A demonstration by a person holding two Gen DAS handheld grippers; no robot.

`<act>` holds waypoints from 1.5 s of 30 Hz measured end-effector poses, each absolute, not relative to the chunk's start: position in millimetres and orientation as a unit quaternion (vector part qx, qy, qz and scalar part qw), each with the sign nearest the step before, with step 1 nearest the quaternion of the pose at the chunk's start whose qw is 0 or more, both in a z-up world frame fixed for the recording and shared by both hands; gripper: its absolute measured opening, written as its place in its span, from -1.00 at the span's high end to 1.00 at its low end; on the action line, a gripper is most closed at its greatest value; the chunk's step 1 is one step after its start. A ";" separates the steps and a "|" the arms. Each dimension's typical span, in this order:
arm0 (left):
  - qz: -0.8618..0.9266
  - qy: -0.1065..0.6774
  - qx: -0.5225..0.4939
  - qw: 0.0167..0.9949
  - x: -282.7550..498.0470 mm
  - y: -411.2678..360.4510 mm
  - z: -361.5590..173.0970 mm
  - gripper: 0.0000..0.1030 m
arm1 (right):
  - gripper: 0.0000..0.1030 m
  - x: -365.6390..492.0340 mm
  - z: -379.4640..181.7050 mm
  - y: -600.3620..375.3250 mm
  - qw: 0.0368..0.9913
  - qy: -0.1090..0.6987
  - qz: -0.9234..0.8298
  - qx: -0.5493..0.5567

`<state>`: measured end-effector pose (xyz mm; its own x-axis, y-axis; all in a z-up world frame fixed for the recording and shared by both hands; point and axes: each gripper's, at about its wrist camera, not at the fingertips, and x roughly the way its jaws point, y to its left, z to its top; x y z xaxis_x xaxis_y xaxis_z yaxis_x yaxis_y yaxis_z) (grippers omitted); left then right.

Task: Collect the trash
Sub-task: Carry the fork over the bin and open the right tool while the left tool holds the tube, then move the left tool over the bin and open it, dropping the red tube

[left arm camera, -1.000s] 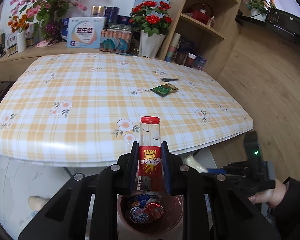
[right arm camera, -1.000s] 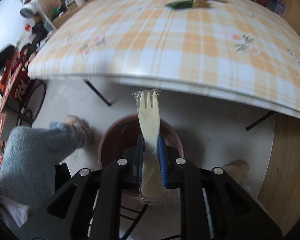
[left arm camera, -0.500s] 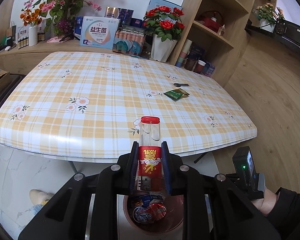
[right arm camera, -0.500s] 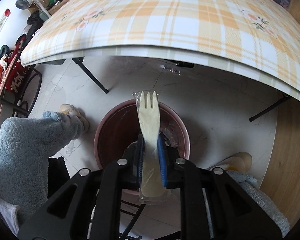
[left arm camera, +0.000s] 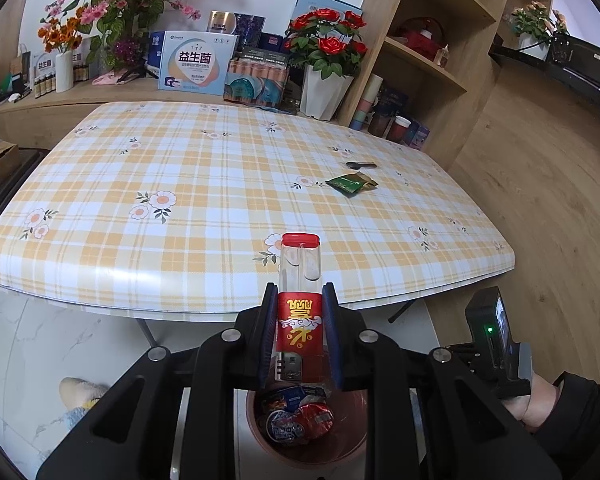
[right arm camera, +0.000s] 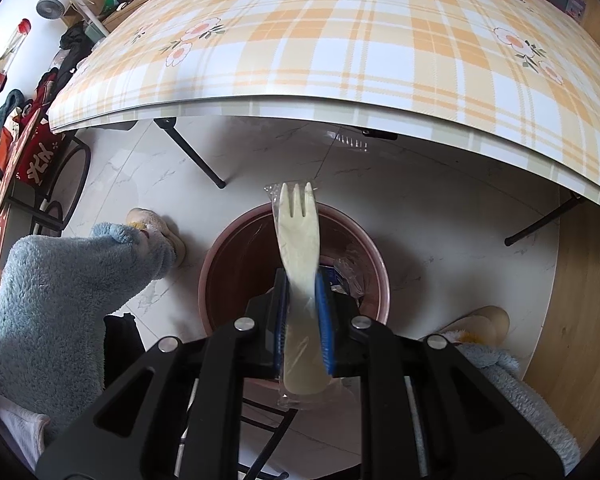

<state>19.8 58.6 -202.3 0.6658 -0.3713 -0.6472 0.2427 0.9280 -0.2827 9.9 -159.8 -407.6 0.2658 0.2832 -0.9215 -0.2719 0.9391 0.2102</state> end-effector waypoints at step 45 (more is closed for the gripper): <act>-0.208 0.346 -0.074 0.912 6.3 33.5 -161.8 0.57 | -0.89 5.8 -179.6 -188.0 0.935 0.330 0.128 0.003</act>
